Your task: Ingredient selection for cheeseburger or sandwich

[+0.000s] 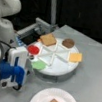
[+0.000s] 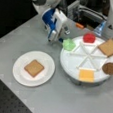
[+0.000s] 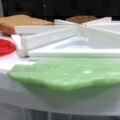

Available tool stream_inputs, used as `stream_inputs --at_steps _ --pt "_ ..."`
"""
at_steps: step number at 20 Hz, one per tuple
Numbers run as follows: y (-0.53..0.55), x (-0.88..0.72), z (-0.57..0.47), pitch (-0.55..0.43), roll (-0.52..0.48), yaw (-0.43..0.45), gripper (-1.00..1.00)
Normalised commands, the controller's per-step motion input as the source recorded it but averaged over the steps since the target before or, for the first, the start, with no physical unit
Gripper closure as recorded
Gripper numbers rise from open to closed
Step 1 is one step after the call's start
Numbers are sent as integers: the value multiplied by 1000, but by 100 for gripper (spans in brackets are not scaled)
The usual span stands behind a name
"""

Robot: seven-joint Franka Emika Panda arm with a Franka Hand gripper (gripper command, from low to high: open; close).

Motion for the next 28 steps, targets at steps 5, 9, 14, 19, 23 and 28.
stream_inputs --at_steps 5,9,14,19,23,28 --pt "-258 364 -192 -103 162 146 -100" --pt "-275 367 -168 -60 144 208 -100" --pt "-272 305 -144 13 121 296 -100" --pt "-259 294 -145 65 115 431 -100" --pt "-305 340 -141 80 145 559 -100" --pt "-317 357 -156 76 156 585 -100"
